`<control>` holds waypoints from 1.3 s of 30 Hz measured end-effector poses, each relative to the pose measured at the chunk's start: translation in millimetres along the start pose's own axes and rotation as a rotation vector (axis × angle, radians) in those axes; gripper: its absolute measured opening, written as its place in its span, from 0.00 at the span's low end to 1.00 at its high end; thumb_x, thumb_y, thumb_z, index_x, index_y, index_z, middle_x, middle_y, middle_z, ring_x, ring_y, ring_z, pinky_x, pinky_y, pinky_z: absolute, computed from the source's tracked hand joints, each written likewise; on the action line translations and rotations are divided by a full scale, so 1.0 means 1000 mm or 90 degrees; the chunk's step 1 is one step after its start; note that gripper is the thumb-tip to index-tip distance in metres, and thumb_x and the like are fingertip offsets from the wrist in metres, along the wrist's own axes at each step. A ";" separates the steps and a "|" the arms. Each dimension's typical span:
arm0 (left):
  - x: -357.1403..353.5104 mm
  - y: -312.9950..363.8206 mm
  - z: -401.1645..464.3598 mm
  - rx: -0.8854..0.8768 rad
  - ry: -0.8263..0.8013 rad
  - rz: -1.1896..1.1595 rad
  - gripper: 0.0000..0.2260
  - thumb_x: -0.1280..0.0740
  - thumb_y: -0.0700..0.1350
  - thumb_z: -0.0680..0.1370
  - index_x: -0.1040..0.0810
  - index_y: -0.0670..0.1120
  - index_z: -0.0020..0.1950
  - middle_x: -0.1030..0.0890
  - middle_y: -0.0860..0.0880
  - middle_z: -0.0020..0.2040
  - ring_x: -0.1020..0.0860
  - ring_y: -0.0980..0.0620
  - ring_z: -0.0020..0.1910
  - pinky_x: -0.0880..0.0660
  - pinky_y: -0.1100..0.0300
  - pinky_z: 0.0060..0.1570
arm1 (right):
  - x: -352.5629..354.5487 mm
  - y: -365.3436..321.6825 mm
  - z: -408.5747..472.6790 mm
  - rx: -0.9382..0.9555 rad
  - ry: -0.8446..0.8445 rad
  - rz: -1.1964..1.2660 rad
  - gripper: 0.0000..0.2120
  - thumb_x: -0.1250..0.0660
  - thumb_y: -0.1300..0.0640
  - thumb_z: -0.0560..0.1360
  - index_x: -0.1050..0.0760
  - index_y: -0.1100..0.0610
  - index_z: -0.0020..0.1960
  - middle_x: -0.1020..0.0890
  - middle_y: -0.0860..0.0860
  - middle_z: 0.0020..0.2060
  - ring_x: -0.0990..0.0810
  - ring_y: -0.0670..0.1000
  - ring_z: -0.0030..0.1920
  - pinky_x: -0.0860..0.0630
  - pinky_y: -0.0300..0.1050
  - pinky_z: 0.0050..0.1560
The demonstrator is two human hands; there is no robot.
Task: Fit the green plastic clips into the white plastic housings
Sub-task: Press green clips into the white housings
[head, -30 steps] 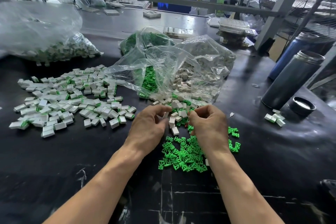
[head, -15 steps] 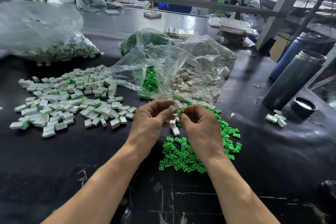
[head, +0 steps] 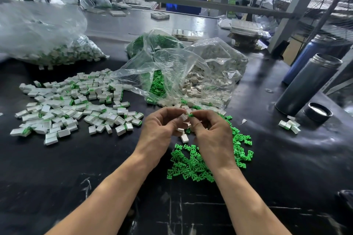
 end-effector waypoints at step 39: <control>-0.004 0.000 0.000 0.010 -0.034 0.004 0.05 0.28 0.35 0.77 0.17 0.40 0.52 0.16 0.47 0.39 0.21 0.51 0.37 0.22 0.61 0.36 | -0.004 -0.007 -0.002 -0.019 -0.043 0.151 0.04 0.29 0.60 0.80 0.18 0.56 0.46 0.20 0.44 0.28 0.25 0.42 0.27 0.28 0.36 0.27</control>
Point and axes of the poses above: each hand's wrist, its own z-axis towards the middle knuckle, its own x-axis out of the back of the hand, y = z × x, the point moved 10 cm from there along z, towards the middle knuckle
